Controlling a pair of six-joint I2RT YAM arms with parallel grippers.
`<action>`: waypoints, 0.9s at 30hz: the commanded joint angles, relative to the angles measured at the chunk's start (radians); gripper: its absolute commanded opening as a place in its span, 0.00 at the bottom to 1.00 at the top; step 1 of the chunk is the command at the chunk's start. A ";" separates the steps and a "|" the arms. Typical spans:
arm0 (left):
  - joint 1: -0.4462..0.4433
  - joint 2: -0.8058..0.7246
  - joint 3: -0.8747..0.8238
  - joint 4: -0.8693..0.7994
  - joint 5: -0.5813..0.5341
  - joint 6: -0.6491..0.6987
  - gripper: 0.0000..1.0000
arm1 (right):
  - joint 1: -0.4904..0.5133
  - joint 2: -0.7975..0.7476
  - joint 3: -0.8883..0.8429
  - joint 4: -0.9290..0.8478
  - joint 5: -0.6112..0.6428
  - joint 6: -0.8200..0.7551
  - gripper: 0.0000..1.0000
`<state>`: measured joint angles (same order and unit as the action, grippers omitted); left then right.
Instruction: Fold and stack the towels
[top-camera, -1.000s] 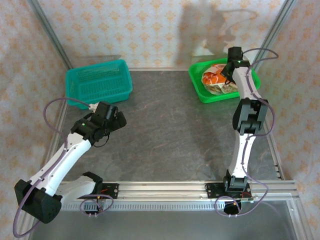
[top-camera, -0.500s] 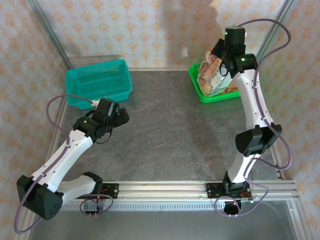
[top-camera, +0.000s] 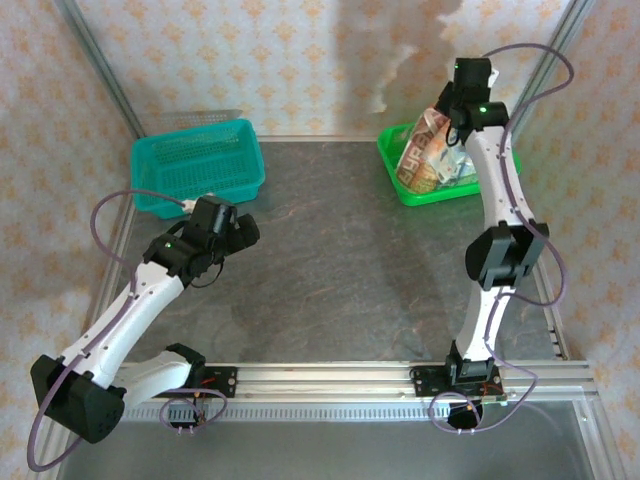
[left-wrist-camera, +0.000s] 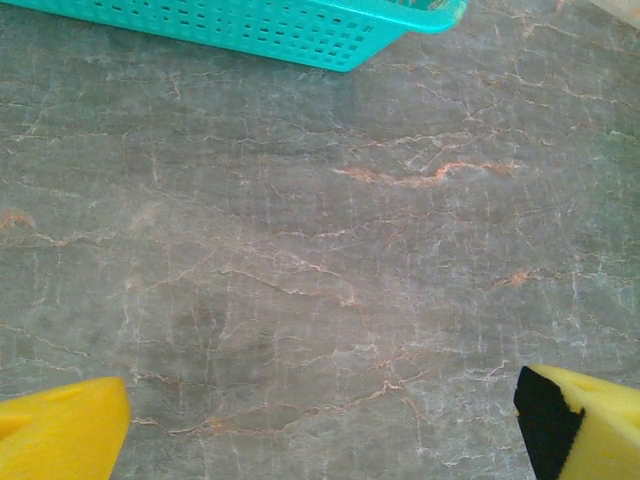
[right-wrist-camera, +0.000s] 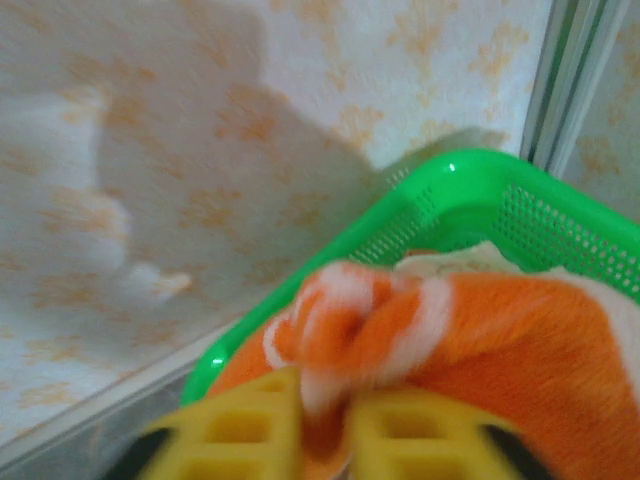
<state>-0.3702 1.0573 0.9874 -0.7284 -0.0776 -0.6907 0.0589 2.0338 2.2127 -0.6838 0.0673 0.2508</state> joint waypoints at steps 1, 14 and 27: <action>0.010 -0.029 -0.006 -0.030 0.001 -0.001 1.00 | -0.005 0.055 0.041 -0.066 -0.003 0.001 0.51; 0.010 -0.021 -0.056 0.002 0.004 0.010 1.00 | -0.005 0.035 -0.283 -0.034 -0.060 0.070 0.51; 0.010 -0.019 -0.058 -0.012 -0.014 0.019 1.00 | 0.039 0.124 -0.256 -0.011 -0.122 0.094 0.57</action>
<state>-0.3702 1.0386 0.9390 -0.7280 -0.0750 -0.6830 0.0906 2.1227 1.9266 -0.6884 -0.0566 0.3260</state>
